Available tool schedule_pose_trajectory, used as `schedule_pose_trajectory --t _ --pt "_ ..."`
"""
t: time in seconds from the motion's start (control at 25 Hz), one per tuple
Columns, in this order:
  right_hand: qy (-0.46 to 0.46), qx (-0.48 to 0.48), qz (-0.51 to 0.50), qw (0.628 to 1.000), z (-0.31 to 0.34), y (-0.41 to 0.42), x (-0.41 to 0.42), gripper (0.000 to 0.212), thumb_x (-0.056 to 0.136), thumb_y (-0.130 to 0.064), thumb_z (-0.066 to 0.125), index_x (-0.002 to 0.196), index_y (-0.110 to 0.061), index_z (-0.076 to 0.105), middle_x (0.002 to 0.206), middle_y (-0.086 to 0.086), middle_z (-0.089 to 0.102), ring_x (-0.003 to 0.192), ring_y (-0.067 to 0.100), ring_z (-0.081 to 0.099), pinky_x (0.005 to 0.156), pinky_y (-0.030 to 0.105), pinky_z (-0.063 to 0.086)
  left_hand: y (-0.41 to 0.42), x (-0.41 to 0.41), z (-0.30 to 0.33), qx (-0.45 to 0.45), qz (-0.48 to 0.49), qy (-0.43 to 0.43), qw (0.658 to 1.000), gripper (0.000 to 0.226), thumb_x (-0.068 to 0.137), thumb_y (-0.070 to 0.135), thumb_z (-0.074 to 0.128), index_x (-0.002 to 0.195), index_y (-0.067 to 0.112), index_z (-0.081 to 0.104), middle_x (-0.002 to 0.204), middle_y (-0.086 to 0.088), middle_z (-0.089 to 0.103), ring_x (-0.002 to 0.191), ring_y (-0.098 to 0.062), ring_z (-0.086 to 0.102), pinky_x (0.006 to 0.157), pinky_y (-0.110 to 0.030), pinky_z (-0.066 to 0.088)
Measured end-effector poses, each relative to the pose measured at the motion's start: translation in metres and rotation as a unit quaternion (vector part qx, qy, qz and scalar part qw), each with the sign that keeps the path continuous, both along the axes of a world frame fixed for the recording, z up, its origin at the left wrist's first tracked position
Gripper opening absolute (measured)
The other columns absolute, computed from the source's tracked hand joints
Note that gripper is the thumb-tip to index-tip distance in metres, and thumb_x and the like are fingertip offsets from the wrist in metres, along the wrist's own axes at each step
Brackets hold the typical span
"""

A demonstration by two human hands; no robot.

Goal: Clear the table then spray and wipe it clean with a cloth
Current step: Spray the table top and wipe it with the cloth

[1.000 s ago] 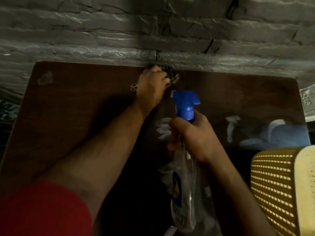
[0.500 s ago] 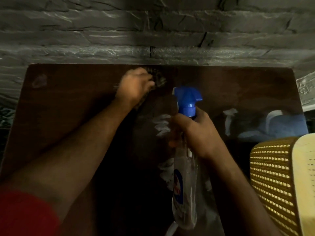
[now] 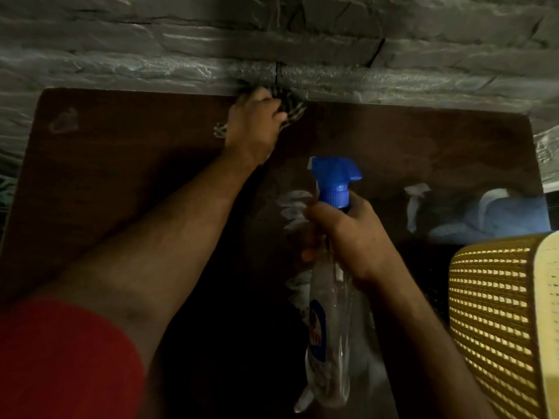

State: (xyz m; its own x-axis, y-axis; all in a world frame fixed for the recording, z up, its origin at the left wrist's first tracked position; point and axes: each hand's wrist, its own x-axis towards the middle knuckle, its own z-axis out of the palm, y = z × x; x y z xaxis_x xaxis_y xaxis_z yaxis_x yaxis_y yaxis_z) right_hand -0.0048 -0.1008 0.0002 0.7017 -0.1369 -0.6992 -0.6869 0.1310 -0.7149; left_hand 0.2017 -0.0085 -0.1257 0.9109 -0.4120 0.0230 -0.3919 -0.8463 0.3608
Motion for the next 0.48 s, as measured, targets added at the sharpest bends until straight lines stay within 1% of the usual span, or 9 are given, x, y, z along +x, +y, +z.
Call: schedule_pose_trajectory --t 0.08,0.12,0.16,0.2,0.24,0.32,0.36,0.4,0.48 --pt "0.001 0.0 -0.005 1.0 0.0 0.001 -0.002 0.019 0.089 -0.015 0.063 0.107 -0.018 0.056 0.085 0.011 0.063 0.071 0.024 0.062 0.061 0.035 0.061 0.005 -0.025 -0.003 -0.024 -0.124 -0.01 0.992 0.032 0.094 0.031 0.053 0.114 0.011 0.066 0.118 -0.008 0.058 0.102 -0.029 0.053 0.086 -0.039 0.042" --pt "0.001 0.0 -0.002 1.0 0.001 0.001 -0.004 0.018 0.089 -0.015 0.062 0.106 -0.016 0.056 0.085 0.013 0.063 0.073 0.027 0.062 0.062 0.037 0.061 0.024 -0.034 -0.012 -0.031 -0.187 -0.017 0.982 0.032 0.093 0.031 0.055 0.115 0.011 0.066 0.116 -0.008 0.059 0.1 -0.029 0.055 0.085 -0.039 0.043" --pt "0.004 0.002 0.0 1.0 0.002 0.002 -0.007 0.018 0.089 -0.015 0.062 0.107 -0.015 0.056 0.086 0.015 0.063 0.074 0.028 0.062 0.063 0.039 0.061 0.046 -0.032 -0.018 -0.03 -0.223 -0.023 0.974 0.033 0.092 0.032 0.055 0.116 0.011 0.067 0.114 -0.008 0.061 0.098 -0.03 0.056 0.085 -0.039 0.044" --pt "0.008 0.005 -0.003 1.0 0.004 0.002 -0.009 0.019 0.089 -0.015 0.062 0.108 -0.015 0.056 0.088 0.018 0.064 0.076 0.029 0.062 0.065 0.039 0.061 0.057 -0.021 -0.018 -0.028 -0.22 -0.035 0.975 0.035 0.092 0.034 0.053 0.116 0.011 0.067 0.113 -0.009 0.061 0.098 -0.031 0.057 0.085 -0.039 0.044" --pt "0.011 0.01 -0.005 1.0 0.006 0.002 -0.011 0.02 0.089 -0.015 0.062 0.109 -0.015 0.056 0.092 0.022 0.065 0.078 0.03 0.063 0.066 0.04 0.061 0.057 -0.006 -0.018 -0.02 -0.176 -0.04 0.983 0.038 0.093 0.036 0.051 0.115 0.01 0.067 0.113 -0.009 0.061 0.099 -0.032 0.057 0.086 -0.039 0.044" --pt "0.011 0.014 -0.012 1.0 0.006 0.004 -0.011 0.023 0.089 -0.013 0.061 0.112 -0.015 0.056 0.103 0.028 0.066 0.081 0.036 0.066 0.068 0.042 0.061 0.028 0.01 -0.005 -0.019 -0.056 -0.008 0.998 0.037 0.094 0.036 0.049 0.114 0.01 0.066 0.116 -0.009 0.06 0.102 -0.031 0.056 0.088 -0.038 0.043" --pt "0.011 0.014 -0.016 1.0 0.005 0.006 -0.01 0.024 0.09 -0.013 0.061 0.113 -0.014 0.056 0.106 0.029 0.065 0.082 0.038 0.067 0.069 0.044 0.061 0.014 0.002 -0.001 -0.014 -0.055 0.007 0.998 0.034 0.094 0.033 0.051 0.112 0.009 0.066 0.117 -0.009 0.059 0.103 -0.03 0.055 0.088 -0.038 0.042" --pt "0.01 0.013 -0.018 1.0 0.005 0.007 -0.01 0.024 0.09 -0.013 0.061 0.113 -0.013 0.056 0.107 0.03 0.065 0.083 0.039 0.067 0.069 0.045 0.061 0.008 -0.012 0.0 -0.017 -0.103 0.001 0.995 0.03 0.095 0.029 0.052 0.112 0.008 0.067 0.117 -0.01 0.059 0.102 -0.03 0.054 0.087 -0.039 0.042" --pt "0.009 0.007 -0.019 1.0 0.004 0.007 -0.013 0.024 0.089 -0.013 0.061 0.112 -0.012 0.056 0.106 0.03 0.065 0.087 0.042 0.068 0.073 0.05 0.06 0.028 -0.043 -0.009 -0.035 -0.214 -0.026 0.976 0.028 0.093 0.025 0.057 0.112 0.008 0.069 0.113 -0.011 0.062 0.096 -0.03 0.056 0.084 -0.039 0.044"
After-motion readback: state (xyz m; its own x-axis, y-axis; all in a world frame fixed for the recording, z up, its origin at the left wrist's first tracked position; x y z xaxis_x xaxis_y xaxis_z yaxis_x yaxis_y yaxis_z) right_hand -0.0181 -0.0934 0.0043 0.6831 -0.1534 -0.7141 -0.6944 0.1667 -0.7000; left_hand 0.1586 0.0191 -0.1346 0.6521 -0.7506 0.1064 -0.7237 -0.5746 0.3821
